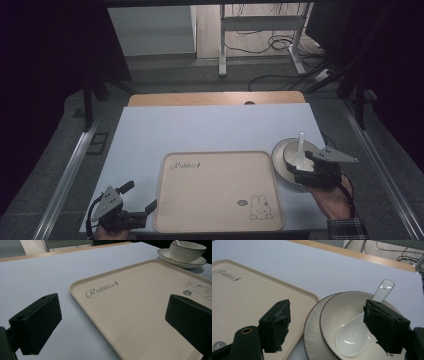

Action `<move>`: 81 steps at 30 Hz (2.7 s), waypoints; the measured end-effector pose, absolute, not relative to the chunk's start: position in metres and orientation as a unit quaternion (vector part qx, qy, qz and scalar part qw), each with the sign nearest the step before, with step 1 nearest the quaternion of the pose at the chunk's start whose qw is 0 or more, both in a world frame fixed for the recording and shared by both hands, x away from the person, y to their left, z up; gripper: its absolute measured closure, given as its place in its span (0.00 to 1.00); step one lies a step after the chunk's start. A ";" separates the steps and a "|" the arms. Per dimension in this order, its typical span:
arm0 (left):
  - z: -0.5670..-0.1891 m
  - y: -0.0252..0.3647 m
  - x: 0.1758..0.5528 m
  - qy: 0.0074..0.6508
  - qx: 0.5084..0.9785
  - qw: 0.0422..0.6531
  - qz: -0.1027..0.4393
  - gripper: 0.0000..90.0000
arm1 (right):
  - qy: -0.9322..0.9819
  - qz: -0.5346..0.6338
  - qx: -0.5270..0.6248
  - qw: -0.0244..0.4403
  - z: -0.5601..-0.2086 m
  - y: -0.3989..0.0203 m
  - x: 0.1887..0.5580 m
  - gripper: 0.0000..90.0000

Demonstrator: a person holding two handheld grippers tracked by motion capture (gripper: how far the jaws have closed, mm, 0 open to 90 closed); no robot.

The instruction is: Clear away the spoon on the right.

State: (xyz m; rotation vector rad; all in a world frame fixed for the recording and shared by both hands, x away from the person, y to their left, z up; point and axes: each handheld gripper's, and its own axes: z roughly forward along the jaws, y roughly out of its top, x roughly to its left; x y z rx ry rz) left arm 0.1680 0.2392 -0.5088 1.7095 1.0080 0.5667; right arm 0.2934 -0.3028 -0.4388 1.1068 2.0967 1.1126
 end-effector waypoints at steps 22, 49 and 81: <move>-0.509 0.239 0.168 0.419 0.711 0.513 0.235 0.00 | 0.775 0.368 0.438 0.269 -0.441 -0.317 0.330 0.46; -0.509 0.239 0.169 0.419 0.712 0.512 0.235 0.00 | 0.759 0.341 0.479 0.280 -0.439 -0.322 0.371 0.64; -0.509 0.239 0.168 0.419 0.714 0.510 0.233 0.01 | 0.758 0.309 0.518 0.250 -0.450 -0.316 0.409 0.72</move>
